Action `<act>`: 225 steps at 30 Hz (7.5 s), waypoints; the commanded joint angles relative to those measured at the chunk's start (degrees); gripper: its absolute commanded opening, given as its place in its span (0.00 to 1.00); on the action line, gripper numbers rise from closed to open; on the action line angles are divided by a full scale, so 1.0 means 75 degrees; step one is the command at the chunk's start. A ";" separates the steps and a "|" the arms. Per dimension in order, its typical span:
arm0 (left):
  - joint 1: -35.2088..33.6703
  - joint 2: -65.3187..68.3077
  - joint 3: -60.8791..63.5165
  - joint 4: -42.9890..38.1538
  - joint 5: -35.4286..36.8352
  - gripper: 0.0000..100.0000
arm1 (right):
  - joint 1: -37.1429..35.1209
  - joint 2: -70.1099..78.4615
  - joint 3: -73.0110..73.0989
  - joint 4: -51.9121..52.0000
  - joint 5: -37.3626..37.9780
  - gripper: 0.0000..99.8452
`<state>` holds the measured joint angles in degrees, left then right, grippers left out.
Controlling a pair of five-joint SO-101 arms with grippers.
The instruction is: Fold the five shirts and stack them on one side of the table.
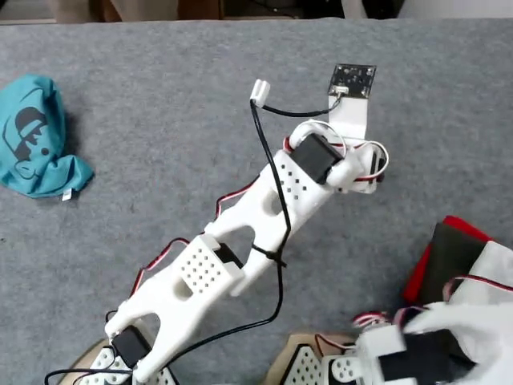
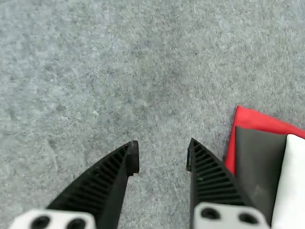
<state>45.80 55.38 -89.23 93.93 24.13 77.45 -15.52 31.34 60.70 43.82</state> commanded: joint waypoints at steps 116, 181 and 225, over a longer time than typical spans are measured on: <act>-0.2673 -0.7379 1.0069 0.0903 -0.4302 0.02 | -0.8774 0.2186 -0.7895 0.5521 -0.1911 0.01; -1.1616 -1.2677 1.8801 -0.3434 -0.4864 0.29 | -1.5080 0.9172 -1.1856 0.5521 -0.2555 0.01; -0.5849 -1.2607 1.8544 -0.4478 -0.0727 0.29 | -0.8668 0.2784 -0.4050 0.2145 0.0152 0.00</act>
<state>-2.29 -38.42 51.96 58.77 17.89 11.52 9.01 0.84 79.69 46.64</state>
